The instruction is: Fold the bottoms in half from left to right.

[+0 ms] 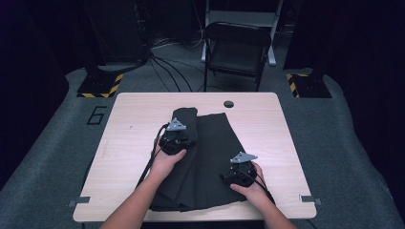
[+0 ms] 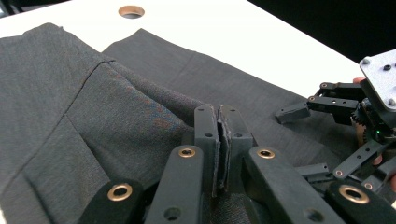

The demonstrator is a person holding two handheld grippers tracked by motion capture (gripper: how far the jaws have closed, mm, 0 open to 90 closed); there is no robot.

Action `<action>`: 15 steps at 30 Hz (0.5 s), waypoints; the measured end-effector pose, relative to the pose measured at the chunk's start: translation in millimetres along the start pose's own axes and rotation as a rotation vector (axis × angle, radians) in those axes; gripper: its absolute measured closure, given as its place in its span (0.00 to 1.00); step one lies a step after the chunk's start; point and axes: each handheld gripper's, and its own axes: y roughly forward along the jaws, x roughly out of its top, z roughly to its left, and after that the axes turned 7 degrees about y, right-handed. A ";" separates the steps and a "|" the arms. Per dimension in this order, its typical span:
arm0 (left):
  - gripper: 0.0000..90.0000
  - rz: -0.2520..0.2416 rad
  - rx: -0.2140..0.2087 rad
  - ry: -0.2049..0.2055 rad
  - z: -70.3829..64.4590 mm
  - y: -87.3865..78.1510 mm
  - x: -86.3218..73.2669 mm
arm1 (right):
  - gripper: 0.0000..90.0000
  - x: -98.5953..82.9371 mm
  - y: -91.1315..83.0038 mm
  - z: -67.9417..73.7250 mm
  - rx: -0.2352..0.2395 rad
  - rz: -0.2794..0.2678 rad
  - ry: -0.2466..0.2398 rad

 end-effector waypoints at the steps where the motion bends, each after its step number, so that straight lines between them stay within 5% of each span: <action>1: 0.96 0.003 -0.002 -0.003 -0.9 4.2 -0.8 | 0.21 0.0 0.0 0.0 0.000 0.000 0.000; 15: 0.96 0.066 -0.039 -0.045 -7.5 47.5 -19.6 | 0.21 0.0 -0.1 -0.1 0.001 0.001 0.000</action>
